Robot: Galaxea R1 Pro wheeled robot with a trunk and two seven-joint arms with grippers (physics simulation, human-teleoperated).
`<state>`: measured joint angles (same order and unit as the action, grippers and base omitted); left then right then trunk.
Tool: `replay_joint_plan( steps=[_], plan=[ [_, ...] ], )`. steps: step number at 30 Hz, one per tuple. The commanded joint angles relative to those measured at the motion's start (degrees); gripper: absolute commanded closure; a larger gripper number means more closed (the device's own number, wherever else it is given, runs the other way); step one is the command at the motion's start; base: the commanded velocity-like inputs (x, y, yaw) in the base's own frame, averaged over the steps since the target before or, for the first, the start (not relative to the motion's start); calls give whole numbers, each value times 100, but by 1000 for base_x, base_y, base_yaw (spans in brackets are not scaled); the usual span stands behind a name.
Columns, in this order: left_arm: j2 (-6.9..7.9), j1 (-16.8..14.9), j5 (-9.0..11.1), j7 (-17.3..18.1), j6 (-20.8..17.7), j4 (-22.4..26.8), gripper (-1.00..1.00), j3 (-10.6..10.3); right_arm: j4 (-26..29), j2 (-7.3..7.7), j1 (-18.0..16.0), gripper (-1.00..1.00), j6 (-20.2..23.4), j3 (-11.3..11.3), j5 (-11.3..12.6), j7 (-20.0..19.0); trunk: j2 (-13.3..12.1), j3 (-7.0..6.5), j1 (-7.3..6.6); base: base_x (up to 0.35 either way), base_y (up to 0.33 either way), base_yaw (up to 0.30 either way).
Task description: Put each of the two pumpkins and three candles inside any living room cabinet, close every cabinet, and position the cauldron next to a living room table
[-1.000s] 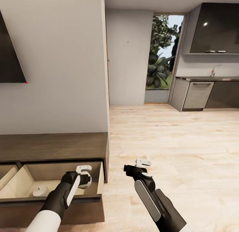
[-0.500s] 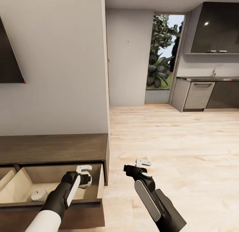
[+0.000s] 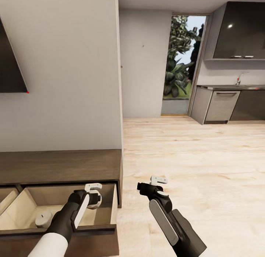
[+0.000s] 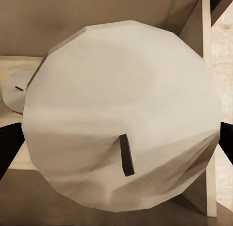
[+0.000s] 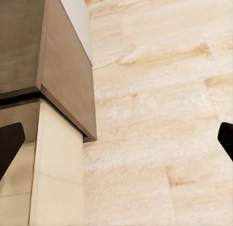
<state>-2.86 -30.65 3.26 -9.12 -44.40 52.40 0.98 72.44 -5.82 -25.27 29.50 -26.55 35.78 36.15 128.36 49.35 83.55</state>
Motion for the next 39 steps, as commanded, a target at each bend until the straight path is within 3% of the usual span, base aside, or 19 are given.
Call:
replay_joint_plan(
  steps=[1, 11, 12, 14, 17, 20, 29, 39],
  plan=[
    [-7, -3, 31, -34, -35, 7, 100, 13, 7, 2, -5, -100, 12, -8, 43, 50, 3, 6, -1, 3, 3, 0],
    [-58, -20, 42, -48, -207, -125, 100, 6, 13, 2, -5, -100, 14, -37, 43, 47, 324, 150, 175, 0, 0, 0],
    [-62, -66, 44, -50, -272, -130, 100, 6, 14, 2, -5, -100, 16, -41, 43, 46, 324, 150, 175, 0, 0, 0],
    [-95, -419, 34, -68, -832, -139, 100, 3, 15, 2, -5, -100, 20, -57, 43, 46, 324, 150, 175, 0, 0, 0],
    [-110, -552, 23, -71, -1023, -142, 100, 0, 16, 2, -5, -100, 21, -60, 43, 44, 324, 150, 175, 0, 0, 0],
    [-120, -683, 2, -81, -1066, -147, 100, -13, 16, 2, -5, -100, 21, -61, 43, 45, 324, 150, 175, 0, 0, 0],
    [-112, -722, -18, -98, -1023, -452, 100, -36, 14, -7, -5, -100, 21, -61, 44, 45, 685, 311, 372, 0, 0, 0],
    [-91, -723, -20, -80, -1027, -476, 100, -34, 16, 1, -5, -100, 21, -61, 43, 43, 1086, 491, 592, 0, 0, 0]
  ],
)
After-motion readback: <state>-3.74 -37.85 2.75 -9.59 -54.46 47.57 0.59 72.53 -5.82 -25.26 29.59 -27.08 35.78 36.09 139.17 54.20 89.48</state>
